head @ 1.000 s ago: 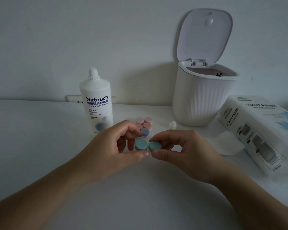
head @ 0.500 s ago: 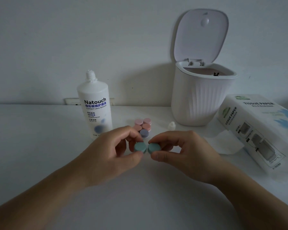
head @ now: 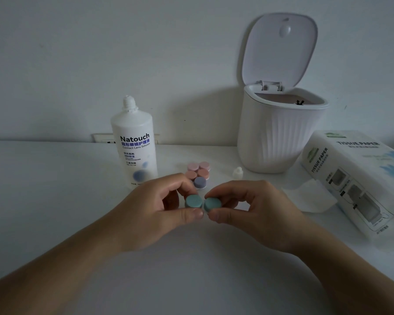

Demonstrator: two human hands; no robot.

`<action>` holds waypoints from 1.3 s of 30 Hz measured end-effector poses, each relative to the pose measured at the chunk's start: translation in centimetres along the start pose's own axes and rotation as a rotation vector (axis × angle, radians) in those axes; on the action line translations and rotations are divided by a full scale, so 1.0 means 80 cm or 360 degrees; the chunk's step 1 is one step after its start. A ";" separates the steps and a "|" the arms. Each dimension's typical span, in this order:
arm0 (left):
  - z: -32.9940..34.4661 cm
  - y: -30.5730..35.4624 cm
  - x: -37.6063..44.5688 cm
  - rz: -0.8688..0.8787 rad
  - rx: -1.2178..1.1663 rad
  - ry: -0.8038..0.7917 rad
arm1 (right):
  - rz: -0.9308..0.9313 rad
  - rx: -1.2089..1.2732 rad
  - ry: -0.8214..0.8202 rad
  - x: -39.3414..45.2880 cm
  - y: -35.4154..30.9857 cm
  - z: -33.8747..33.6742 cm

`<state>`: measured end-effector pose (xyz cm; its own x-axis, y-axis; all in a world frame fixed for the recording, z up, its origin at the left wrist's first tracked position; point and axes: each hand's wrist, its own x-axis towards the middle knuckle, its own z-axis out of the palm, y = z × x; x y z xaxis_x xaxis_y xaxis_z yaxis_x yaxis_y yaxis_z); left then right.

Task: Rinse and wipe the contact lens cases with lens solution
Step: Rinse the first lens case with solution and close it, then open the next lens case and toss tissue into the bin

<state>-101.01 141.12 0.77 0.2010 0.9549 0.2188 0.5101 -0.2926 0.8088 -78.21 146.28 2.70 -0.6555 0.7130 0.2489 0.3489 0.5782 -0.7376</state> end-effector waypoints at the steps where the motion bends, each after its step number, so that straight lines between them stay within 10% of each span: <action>1: -0.001 0.001 0.000 -0.0013 -0.0034 -0.0006 | 0.0000 -0.0010 -0.0003 0.000 0.000 0.000; 12: 0.008 0.007 0.002 0.0050 -0.0019 0.0265 | -0.0020 0.0000 0.0083 0.001 0.001 0.002; 31: -0.008 0.002 -0.001 -0.0073 -0.0454 -0.0146 | -0.0106 0.0062 -0.0051 -0.004 0.005 0.002; 39: -0.005 0.003 -0.002 0.0004 0.0092 0.0021 | -0.0009 0.0152 -0.0056 0.002 0.013 0.012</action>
<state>-101.29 140.92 1.16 0.1911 0.9547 0.2281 0.5571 -0.2969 0.7756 -78.58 146.62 1.41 -0.6809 0.6946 0.2320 0.2810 0.5404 -0.7931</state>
